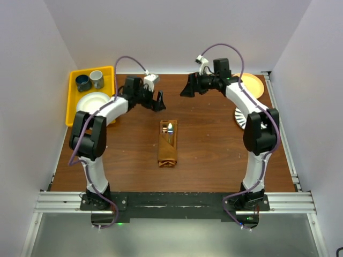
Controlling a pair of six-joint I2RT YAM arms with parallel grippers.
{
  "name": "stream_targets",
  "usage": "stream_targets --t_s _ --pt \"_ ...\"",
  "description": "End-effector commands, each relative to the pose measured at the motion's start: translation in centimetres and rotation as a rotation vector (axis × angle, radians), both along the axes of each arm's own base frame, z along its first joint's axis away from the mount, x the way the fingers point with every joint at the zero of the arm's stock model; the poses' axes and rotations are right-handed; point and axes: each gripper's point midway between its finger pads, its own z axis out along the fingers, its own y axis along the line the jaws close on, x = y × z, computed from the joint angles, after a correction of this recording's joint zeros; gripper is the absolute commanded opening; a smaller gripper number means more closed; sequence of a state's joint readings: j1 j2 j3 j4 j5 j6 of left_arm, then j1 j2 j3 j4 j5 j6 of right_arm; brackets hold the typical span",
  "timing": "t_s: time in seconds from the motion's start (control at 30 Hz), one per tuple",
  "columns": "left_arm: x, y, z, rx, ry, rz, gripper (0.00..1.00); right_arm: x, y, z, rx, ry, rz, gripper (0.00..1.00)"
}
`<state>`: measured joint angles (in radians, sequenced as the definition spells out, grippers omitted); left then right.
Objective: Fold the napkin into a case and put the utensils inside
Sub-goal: Reset both arms
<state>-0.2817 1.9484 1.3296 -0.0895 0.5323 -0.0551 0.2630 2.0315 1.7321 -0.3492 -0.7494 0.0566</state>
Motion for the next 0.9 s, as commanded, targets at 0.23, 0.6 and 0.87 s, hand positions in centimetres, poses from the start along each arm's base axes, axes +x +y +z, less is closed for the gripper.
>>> stream_targets --t_s 0.23,0.6,0.87 --pt "0.0 7.9 14.9 -0.028 -0.229 -0.12 1.0 -2.6 -10.7 2.8 -0.162 0.018 -0.208 0.98" --pt "-7.9 16.0 9.1 0.16 -0.157 0.059 1.0 -10.4 -14.8 -3.4 -0.323 0.143 -0.189 0.98" --pt "-9.8 16.2 7.8 0.173 -0.129 0.083 1.0 -12.4 -15.0 -4.8 -0.324 0.174 -0.208 0.98"
